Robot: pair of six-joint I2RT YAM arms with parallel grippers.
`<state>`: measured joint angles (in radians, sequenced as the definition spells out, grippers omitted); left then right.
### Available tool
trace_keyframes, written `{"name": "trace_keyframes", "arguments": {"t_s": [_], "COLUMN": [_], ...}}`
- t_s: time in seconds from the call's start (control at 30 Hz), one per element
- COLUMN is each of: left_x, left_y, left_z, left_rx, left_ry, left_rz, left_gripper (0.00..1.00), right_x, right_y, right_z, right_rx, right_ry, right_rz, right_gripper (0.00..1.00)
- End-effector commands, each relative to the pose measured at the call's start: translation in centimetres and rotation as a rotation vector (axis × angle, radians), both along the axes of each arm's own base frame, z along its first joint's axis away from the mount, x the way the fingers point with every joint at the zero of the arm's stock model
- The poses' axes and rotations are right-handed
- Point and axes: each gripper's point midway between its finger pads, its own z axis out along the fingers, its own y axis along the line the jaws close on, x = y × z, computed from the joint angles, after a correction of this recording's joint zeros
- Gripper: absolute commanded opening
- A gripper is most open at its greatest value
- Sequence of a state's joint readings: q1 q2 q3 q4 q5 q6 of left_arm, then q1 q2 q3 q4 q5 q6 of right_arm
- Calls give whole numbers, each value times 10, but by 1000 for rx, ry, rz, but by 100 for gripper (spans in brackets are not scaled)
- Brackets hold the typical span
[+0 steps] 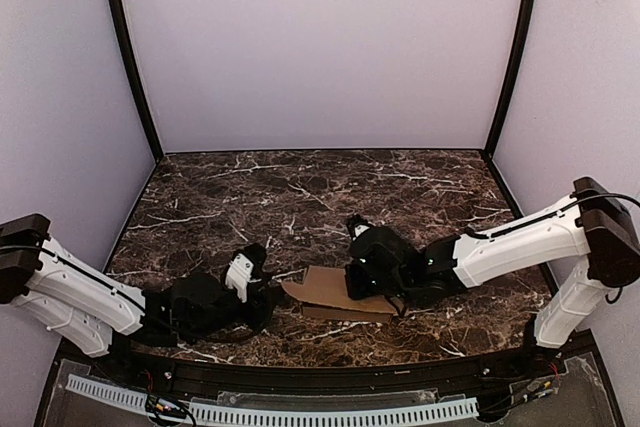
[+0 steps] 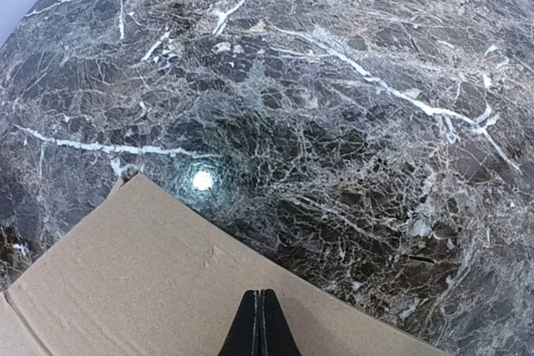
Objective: Fold the paper box
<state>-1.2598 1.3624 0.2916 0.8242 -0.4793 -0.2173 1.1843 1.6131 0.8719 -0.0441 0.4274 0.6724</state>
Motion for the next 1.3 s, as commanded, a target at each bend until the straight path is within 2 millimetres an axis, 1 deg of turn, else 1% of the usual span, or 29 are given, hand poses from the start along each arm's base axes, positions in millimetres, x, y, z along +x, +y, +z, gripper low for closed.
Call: {"name": "trace_keyframes", "arguments": {"t_s": [0.0, 0.03, 0.07, 0.1, 0.13, 0.23, 0.33, 0.37, 0.43, 0.47, 0.57, 0.63, 0.73, 0.77, 0.83, 0.97, 1.0, 1.07, 1.17, 1.27], "left_x": [-5, -6, -5, -5, -5, -3, -3, -2, -4, -7, -6, -7, -4, 0, 5, 13, 17, 21, 21, 22], "left_y": [23, 28, 31, 36, 39, 40, 32, 27, 18, 14, 0, -9, -14, -15, -16, -15, -13, -15, -16, -19], "left_z": [-15, -18, -12, -15, -11, 0, 9, 12, 13, 11, 9, 6, -2, -4, -6, -7, -10, -10, -13, -13], "left_rx": [64, 81, 62, 81, 84, 86, 97, 95, 101, 110, 143, 156, 169, 166, 166, 182, 195, 214, 231, 224], "left_ry": [66, 73, 72, 77, 75, 67, 68, 70, 82, 93, 119, 152, 212, 236, 261, 285, 294, 311, 338, 358], "left_rz": [37, 46, 61, 68, 78, 87, 69, 63, 35, 14, -6, -44, -62, -63, -63, -58, -49, -54, -73, -91], "left_gripper": [42, 42, 42, 42, 43, 45, 48, 51, 53, 54, 57, 60, 64, 65, 65, 69, 72, 75, 83, 92], "right_x": [-11, -12, -14, -15, -16, -18, -18, -18, -18, -17, -17, -16, -17, -18, -19, -24, -26, -29, -36, -41], "right_y": [-12, -13, -12, -12, -12, -12, -15, -15, -14, -13, -11, -9, -9, -10, -15, -31, -37, -50, -69, -81], "right_z": [-30, -31, -32, -32, -33, -34, -35, -35, -32, -29, -20, -9, 5, 9, 17, 27, 26, 24, 15, 7], "right_rx": [-76, -84, -92, -95, -101, -110, -122, -126, -125, -122, -105, -83, -66, -63, -57, -59, -71, -93, -126, -101], "right_ry": [22, 15, 3, -14, -28, -55, -73, -77, -85, -91, -102, -113, -121, -121, -121, -102, -91, -63, -1, 69], "right_rz": [-13, -14, -11, -12, -12, -14, -22, -21, -14, -12, -1, 1, 8, 12, 7, -10, -16, -31, -48, -64], "right_gripper": [0, 0, 0, 0, 0, 0, 0, 0, 0, 0, 0, 0, 0, 0, 7, 30, 34, 47, 56, 67]}}
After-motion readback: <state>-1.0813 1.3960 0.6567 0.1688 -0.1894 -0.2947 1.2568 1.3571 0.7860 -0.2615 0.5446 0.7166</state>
